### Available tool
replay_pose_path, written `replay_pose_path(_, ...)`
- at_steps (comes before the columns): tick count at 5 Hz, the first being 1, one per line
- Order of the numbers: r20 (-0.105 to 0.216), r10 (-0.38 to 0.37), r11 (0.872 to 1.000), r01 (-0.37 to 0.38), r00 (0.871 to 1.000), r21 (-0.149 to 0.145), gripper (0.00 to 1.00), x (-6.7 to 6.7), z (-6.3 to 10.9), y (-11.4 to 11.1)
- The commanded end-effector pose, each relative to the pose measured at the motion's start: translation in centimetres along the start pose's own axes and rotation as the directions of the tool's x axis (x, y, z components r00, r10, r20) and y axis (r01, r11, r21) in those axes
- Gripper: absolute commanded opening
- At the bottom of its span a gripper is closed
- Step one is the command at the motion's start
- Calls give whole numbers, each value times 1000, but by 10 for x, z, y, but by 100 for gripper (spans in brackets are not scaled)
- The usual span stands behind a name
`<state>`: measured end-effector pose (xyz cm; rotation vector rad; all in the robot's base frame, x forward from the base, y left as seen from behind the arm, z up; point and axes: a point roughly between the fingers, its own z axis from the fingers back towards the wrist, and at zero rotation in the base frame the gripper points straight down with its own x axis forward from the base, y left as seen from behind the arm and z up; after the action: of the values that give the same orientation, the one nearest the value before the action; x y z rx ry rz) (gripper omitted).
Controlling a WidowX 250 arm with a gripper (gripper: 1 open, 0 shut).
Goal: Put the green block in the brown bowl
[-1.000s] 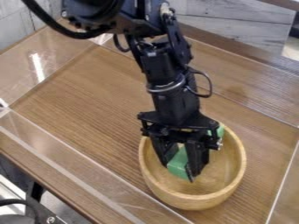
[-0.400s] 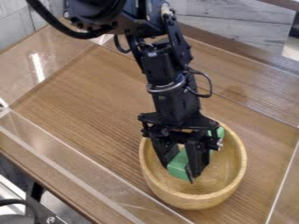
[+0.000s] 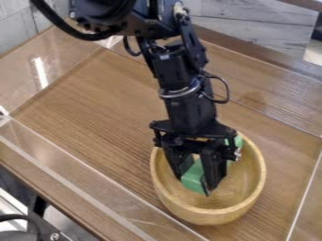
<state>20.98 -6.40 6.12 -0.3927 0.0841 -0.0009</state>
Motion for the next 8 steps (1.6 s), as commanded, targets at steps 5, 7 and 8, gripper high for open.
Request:
replay_pose_path(5,32,-21,999,22,999,-25,0,12,11,-5)
replay_pose_path(7,19,-22,999,23,1000,-32,0,11,13,-6)
replay_pose_path(8,14,-21,999,22,1000,-33,0,12,14,-6)
